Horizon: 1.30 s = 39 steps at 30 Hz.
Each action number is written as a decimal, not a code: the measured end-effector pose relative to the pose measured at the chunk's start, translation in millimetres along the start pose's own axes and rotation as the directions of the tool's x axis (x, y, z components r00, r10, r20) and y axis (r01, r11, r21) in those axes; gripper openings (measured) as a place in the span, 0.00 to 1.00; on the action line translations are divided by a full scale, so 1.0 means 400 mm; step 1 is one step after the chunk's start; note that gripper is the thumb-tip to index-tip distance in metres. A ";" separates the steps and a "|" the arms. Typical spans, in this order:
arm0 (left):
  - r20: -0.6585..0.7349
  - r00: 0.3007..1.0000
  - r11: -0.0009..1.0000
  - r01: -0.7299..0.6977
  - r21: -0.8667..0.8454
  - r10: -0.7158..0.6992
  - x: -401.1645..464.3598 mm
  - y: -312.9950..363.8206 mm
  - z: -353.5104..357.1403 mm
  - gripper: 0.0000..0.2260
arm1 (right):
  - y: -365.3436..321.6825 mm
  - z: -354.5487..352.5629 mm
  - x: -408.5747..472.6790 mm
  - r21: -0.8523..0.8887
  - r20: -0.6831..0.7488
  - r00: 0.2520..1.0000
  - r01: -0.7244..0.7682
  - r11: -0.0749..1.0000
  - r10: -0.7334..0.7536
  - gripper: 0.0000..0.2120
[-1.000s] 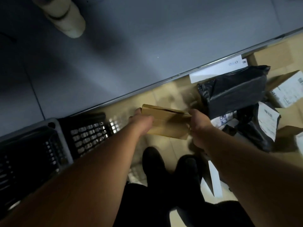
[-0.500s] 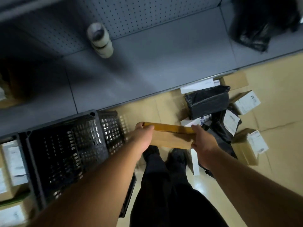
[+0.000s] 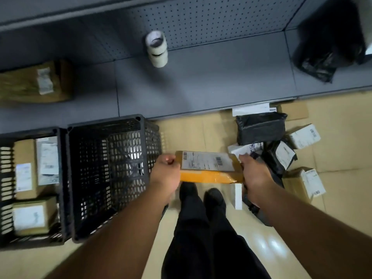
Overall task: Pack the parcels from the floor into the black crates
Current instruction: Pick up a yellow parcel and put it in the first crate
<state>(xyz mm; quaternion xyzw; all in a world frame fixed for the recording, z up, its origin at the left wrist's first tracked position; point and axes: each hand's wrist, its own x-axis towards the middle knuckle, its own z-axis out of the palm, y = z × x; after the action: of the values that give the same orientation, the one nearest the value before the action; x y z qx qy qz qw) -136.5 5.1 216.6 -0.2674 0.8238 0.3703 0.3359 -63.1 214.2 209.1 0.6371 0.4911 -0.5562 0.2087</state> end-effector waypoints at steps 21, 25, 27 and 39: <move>-0.034 0.992 0.891 0.093 -0.445 -0.121 -0.078 -0.574 -0.506 0.09 | 0.389 0.479 -0.309 -0.207 0.166 0.984 0.100 0.973 -0.065 0.25; -0.073 0.989 0.900 0.083 -0.429 -0.126 -0.063 -0.680 -0.671 0.09 | 0.466 0.631 -0.412 -0.208 0.239 0.967 0.137 0.968 -0.086 0.22; -0.108 0.987 0.900 0.063 -0.432 -0.122 -0.054 -0.718 -0.736 0.09 | 0.485 0.701 -0.442 -0.214 0.272 0.957 0.162 0.963 -0.100 0.21; -0.230 0.933 0.865 0.139 -0.482 -0.278 0.012 -0.795 -0.957 0.16 | 0.453 0.951 -0.517 -0.324 0.438 0.899 0.164 0.932 -0.006 0.24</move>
<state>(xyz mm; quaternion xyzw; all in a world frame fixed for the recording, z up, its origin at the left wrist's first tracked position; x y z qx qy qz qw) -56.1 -483.4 267.5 -0.4788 0.7192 0.4716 0.1765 -78.5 -254.2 235.1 0.4285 0.5522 -0.5944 0.3977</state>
